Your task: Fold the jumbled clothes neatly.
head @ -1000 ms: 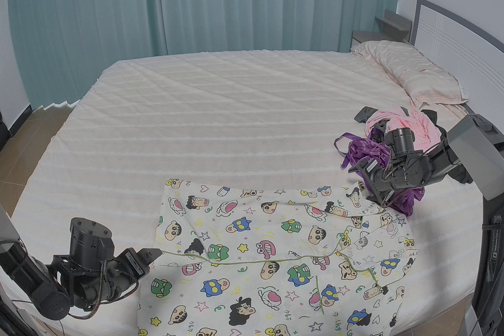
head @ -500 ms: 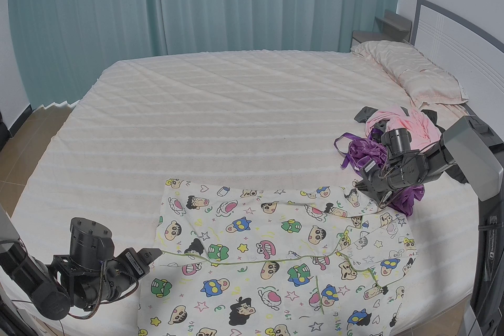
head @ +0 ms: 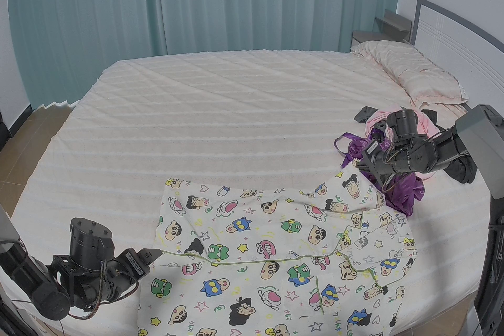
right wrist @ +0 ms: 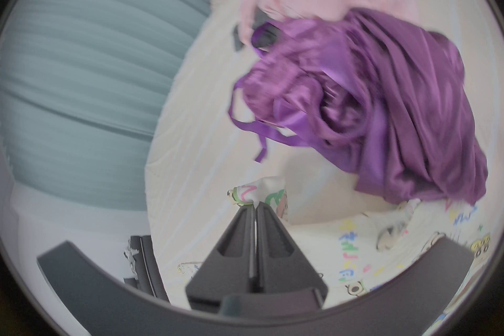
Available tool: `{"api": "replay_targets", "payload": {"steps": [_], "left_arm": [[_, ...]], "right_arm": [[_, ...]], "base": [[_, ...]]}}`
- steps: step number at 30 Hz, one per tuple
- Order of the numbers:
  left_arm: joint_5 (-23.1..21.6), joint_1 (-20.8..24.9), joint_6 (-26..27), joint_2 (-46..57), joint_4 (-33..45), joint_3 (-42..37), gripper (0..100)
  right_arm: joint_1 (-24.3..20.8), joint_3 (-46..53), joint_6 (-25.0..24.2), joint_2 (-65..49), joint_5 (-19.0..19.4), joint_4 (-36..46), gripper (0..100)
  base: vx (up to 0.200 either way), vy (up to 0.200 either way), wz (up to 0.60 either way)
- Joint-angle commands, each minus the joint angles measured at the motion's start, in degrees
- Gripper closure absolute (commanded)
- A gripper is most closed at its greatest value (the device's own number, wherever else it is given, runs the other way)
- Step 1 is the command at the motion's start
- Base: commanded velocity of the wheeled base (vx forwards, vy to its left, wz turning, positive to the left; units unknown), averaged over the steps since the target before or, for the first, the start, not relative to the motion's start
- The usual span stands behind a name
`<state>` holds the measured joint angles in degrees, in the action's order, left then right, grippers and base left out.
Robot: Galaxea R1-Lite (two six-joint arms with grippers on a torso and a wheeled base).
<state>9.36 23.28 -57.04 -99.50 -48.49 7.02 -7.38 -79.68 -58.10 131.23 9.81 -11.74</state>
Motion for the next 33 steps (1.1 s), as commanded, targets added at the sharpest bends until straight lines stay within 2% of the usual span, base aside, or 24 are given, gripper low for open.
{"api": "replay_targets", "payload": {"steps": [1, 6, 9, 11, 15, 16, 27, 33], "left_arm": [[0.1, 0.0, 0.0, -0.1, 0.0, 0.0, 0], [0.2, 0.0, 0.0, -0.1, 0.0, 0.1, 0], [0.2, -0.1, 0.0, -0.1, 0.0, 0.1, 0], [0.1, -0.1, 0.0, -0.1, 0.0, 0.1, 0], [0.1, -0.1, 0.0, -0.1, 0.0, 0.1, 0], [0.1, -0.1, 0.0, -0.1, 0.0, 0.1, 0], [0.2, 0.0, 0.0, -0.4, 0.0, 0.1, 0], [0.2, 0.0, 0.0, -0.4, 0.0, 0.1, 0]], "right_arm": [[-0.9, 0.8, 3.7, -3.8, -0.1, -3.6, 100], [-1.4, 4.4, 8.2, -4.3, 0.1, -12.2, 100], [-1.3, 8.2, 12.7, -3.4, 0.8, -17.4, 100], [-0.9, 9.0, 15.4, -1.4, 1.1, -18.8, 100], [0.7, 8.6, 17.2, 1.7, 0.8, -18.8, 100], [1.0, 8.6, 17.8, 2.2, 0.8, -18.8, 0], [2.2, 8.7, 17.9, 1.7, 0.7, -18.8, 0], [0.0, 9.8, 17.9, 2.2, 0.6, -18.1, 0]], "base": [[0.000, 0.000, 0.00], [0.000, 0.000, 0.00], [0.000, 0.000, 0.00], [0.000, 0.000, 0.00], [0.000, 0.000, 0.00], [0.000, 0.000, 0.00], [0.000, 0.000, 0.00], [0.000, 0.000, 0.00]]}}
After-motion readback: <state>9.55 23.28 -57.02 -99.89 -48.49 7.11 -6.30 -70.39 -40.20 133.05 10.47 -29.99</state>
